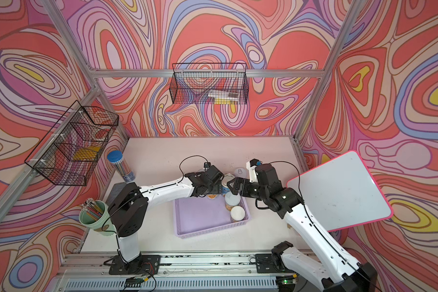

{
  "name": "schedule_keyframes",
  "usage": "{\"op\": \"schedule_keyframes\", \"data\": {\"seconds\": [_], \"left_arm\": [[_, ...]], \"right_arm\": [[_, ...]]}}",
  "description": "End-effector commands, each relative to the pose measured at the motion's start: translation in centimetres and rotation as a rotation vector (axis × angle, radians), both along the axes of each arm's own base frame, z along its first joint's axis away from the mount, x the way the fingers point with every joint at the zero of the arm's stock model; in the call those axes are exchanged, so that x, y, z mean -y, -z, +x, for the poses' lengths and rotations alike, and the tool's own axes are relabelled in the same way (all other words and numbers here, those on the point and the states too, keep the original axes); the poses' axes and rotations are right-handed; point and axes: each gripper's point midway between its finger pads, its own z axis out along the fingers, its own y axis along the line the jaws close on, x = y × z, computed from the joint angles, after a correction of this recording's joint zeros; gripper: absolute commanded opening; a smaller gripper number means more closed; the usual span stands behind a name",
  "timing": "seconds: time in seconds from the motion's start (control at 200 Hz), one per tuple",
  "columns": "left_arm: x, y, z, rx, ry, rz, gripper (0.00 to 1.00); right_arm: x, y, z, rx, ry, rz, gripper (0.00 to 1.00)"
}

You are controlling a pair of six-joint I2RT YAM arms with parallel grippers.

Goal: Put the canned food in the basket
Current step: Place the canned food in the basket.

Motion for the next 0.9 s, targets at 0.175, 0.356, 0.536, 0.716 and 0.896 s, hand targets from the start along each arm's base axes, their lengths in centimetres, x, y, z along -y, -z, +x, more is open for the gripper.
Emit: {"op": "schedule_keyframes", "data": {"seconds": [0.175, 0.356, 0.536, 0.716, 0.896], "left_arm": [[0.8, -1.1, 1.1, 0.05, -0.016, -0.048, 0.91], [0.3, -1.7, 0.7, 0.057, -0.019, -0.051, 0.87], [-0.2, -2.5, 0.1, 0.059, -0.013, -0.067, 0.87], [-0.9, -4.0, -0.6, 0.076, 0.001, -0.077, 0.88], [-2.8, -6.5, -1.5, 0.123, 0.009, -0.062, 0.9]], "right_arm": [[0.2, 0.4, 0.1, -0.007, 0.006, -0.012, 0.92], [0.4, 0.5, 0.2, -0.005, 0.007, -0.035, 0.92], [0.7, 0.8, 0.4, -0.004, 0.01, -0.065, 0.91], [1.0, 0.7, 0.7, 0.005, 0.018, -0.09, 0.9], [0.6, 0.2, 1.7, 0.024, 0.01, -0.097, 0.9]]}}
